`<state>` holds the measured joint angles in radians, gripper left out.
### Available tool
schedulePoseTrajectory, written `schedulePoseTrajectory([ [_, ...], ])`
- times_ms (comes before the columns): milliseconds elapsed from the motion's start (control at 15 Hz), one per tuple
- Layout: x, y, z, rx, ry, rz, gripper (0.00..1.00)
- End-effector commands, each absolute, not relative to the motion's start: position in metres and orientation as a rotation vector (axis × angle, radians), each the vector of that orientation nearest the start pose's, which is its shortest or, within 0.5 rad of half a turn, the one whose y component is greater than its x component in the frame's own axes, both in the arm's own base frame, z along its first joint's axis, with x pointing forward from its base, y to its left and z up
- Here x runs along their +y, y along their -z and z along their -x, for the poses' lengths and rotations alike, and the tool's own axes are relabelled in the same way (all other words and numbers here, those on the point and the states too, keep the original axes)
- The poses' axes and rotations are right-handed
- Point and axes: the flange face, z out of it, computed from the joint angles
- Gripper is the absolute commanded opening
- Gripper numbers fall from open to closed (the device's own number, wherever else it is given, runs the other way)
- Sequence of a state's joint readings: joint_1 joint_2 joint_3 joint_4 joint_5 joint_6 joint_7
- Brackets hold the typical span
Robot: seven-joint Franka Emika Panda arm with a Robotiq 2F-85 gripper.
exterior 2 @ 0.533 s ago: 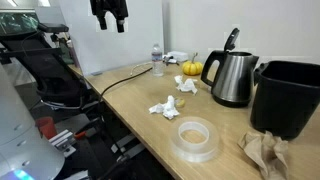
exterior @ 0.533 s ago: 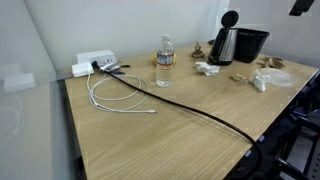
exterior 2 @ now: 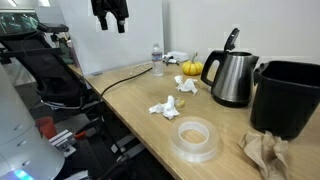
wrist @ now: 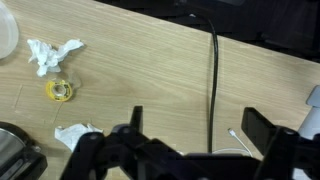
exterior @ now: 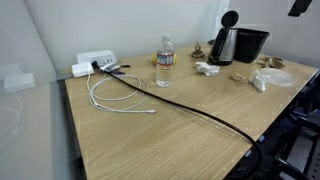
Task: Close the lid of the kettle
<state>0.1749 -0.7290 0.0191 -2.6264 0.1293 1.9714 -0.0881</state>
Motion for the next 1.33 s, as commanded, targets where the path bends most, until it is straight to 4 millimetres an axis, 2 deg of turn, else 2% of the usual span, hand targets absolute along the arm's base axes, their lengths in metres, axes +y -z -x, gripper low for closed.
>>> schedulePoseTrajectory([
  [0, 0.071, -0.474, -0.345, -0.225, 0.152, 3.037, 1.00],
  [400, 0.049, -0.486, -0.401, 0.141, 0.423, 3.063, 1.00],
  [667, 0.028, -0.502, -0.440, 0.408, 0.456, 3.081, 1.00],
  [800, 0.018, -0.517, -0.457, 0.507, 0.433, 3.070, 1.00],
  [867, 0.021, -0.512, -0.443, 0.430, 0.492, 3.056, 1.00],
  [1000, 0.018, -0.518, -0.455, 0.475, 0.473, 3.050, 1.00],
  [1267, 0.019, -0.516, -0.456, 0.490, 0.455, 3.052, 1.00],
])
